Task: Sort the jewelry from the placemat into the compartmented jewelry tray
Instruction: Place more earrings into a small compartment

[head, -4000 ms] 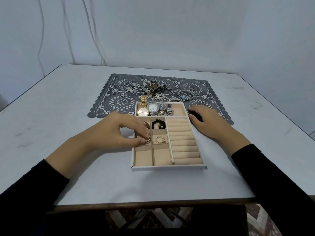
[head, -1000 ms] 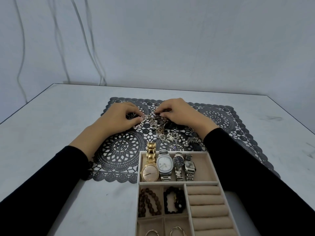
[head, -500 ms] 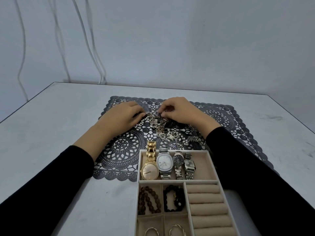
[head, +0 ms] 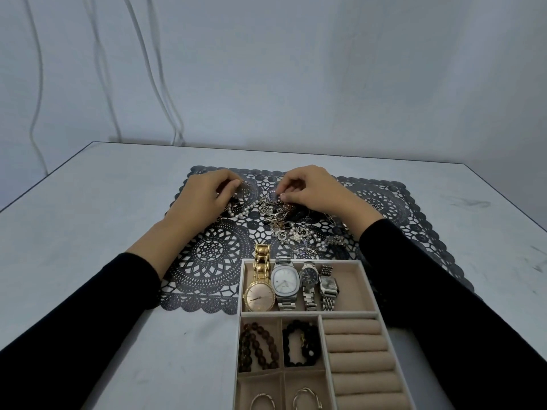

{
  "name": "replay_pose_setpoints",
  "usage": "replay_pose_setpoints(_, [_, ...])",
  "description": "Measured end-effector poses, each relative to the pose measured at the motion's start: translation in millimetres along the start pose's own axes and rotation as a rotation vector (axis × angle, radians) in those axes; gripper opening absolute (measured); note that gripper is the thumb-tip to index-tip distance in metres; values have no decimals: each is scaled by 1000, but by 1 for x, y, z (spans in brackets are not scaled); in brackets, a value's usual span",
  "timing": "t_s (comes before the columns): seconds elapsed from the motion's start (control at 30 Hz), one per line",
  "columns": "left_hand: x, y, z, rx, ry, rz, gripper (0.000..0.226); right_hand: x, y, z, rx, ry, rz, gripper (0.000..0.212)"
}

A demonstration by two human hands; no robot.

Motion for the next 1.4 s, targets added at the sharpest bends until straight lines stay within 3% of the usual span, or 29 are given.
replay_pose_setpoints(0.4, [0, -4, -3, 70, -28, 49, 14, 0, 1, 2, 40, 27, 33, 8])
replay_pose_setpoints(0.73, [0, -4, -2, 124, -41, 67, 15, 5, 1, -1, -30, 151, 20, 9])
replay_pose_setpoints(1.1, [9, 7, 9, 123, 59, 21, 12, 22, -4, 7, -332, 306, -44, 8])
replay_pose_setpoints(1.4, [29, 22, 25, 229, 242, 31, 12, 53, -27, 9, -398, 424, 0, 10])
Point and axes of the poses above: each hand's wrist, its own x-axis away from the middle knuckle, its own z-axis out of the back of the hand, y = z × x, the point moved 2 cm from there along -x, towards the middle knuckle, and after that the axes turned 7 degrees about -x, right-handed, at the moved point
